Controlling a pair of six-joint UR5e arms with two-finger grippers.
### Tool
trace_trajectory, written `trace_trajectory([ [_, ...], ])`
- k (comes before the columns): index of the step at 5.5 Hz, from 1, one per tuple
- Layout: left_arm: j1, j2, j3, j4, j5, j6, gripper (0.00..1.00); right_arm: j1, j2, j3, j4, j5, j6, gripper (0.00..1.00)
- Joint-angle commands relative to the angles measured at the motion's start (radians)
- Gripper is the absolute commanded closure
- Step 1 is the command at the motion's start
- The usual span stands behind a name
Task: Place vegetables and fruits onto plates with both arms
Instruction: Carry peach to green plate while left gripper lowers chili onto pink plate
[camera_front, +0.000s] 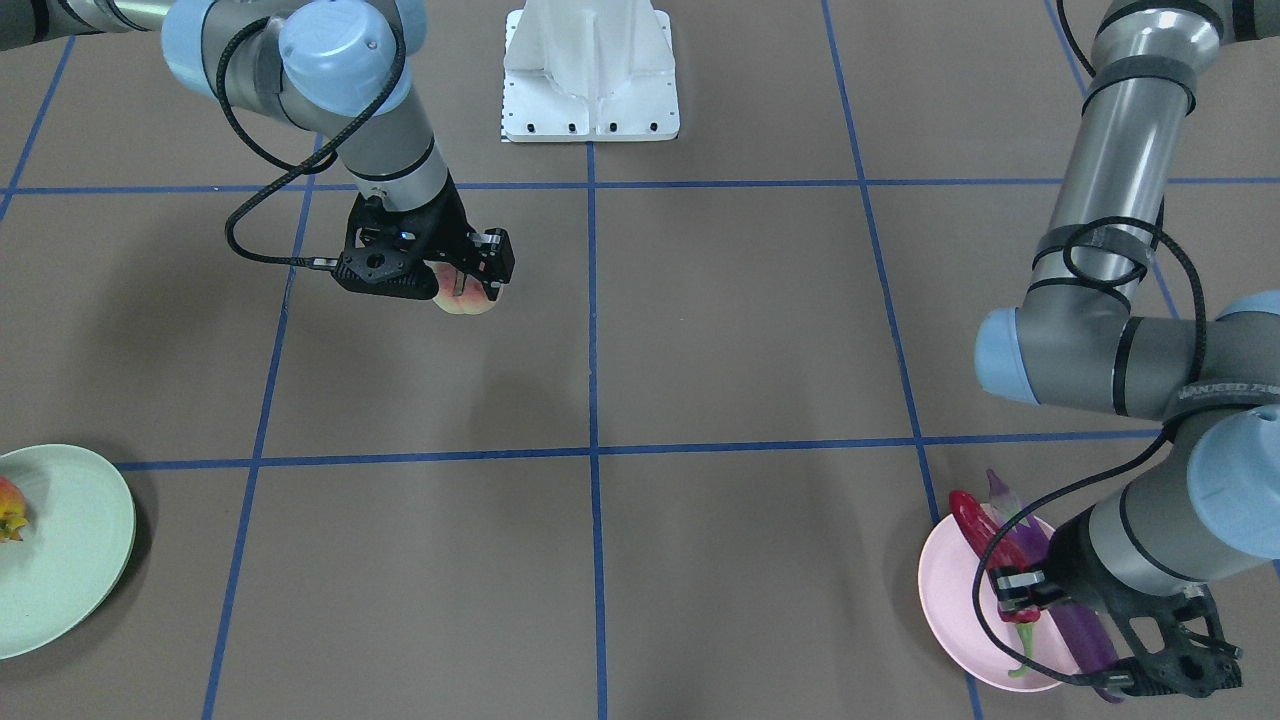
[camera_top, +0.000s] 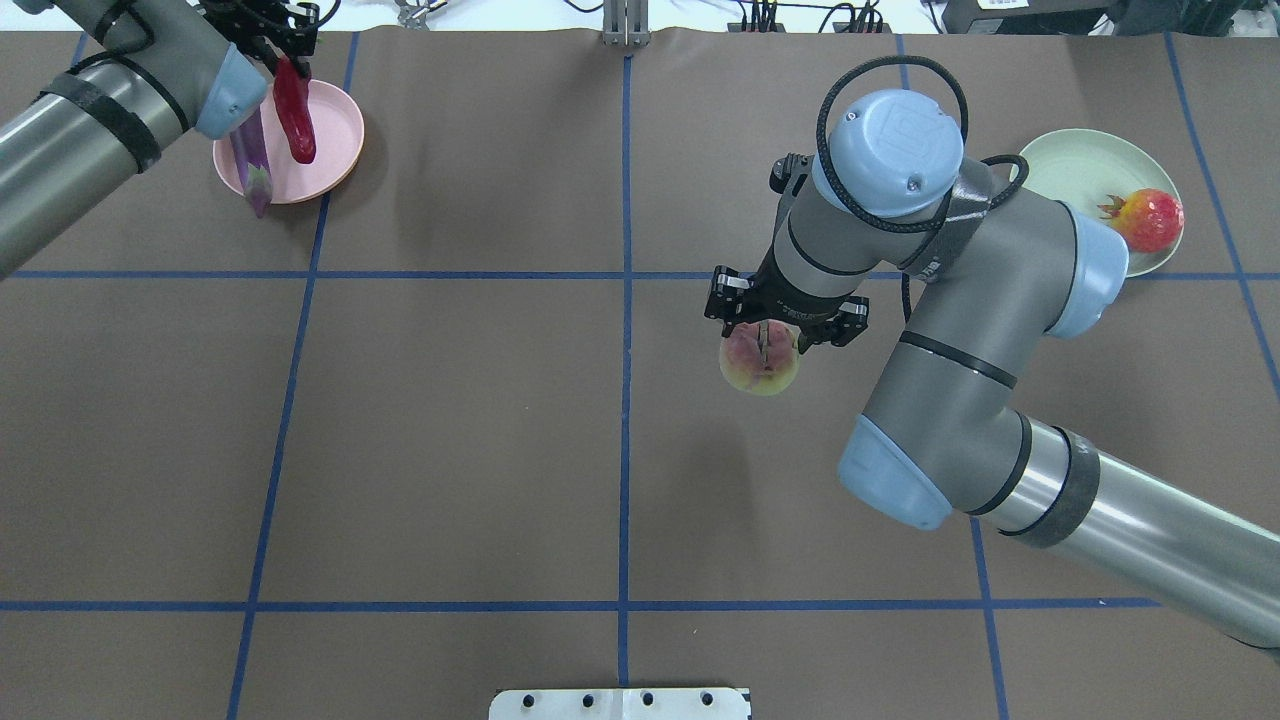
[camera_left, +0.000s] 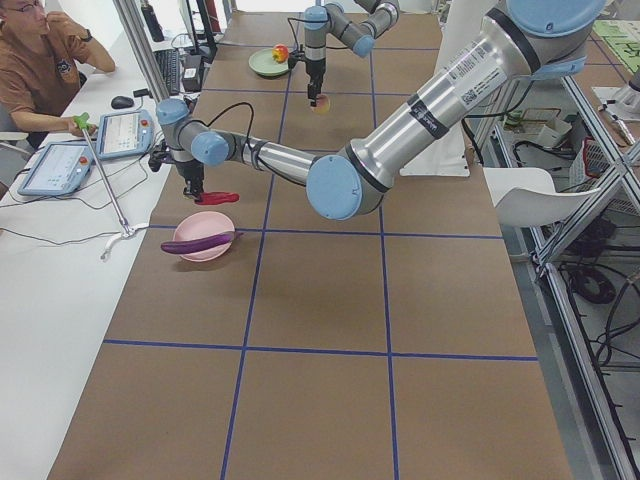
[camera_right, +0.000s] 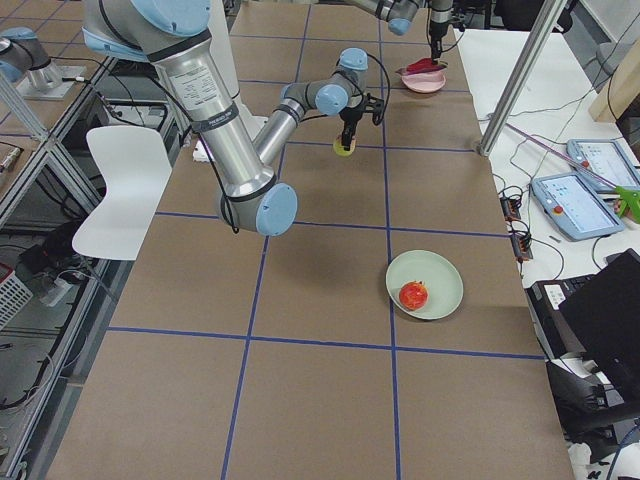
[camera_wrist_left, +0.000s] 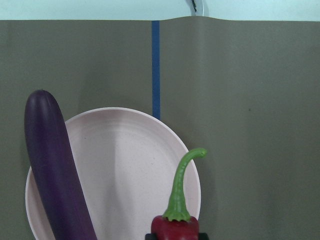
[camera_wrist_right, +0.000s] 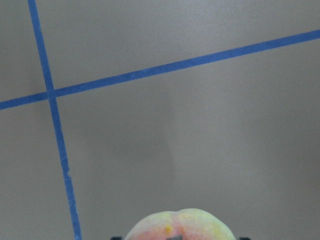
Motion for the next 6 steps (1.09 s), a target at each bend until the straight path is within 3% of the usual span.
trace_trajectory([
  [1,0.001,-0.032,0.086,-0.072,0.101,-0.03,1.0,0.027,-0.003,0.016,-0.001,-0.009,-0.002,1.0],
  [4,0.027,-0.029,0.099,-0.073,0.163,-0.03,1.0,0.062,-0.006,0.016,0.001,-0.009,-0.014,1.0],
  [5,0.041,-0.029,0.099,-0.075,0.163,-0.028,0.68,0.068,-0.006,0.016,-0.001,-0.008,-0.014,1.0],
  [6,0.042,-0.024,0.1,-0.075,0.177,-0.022,0.01,0.079,-0.006,0.014,-0.001,-0.012,-0.015,1.0],
])
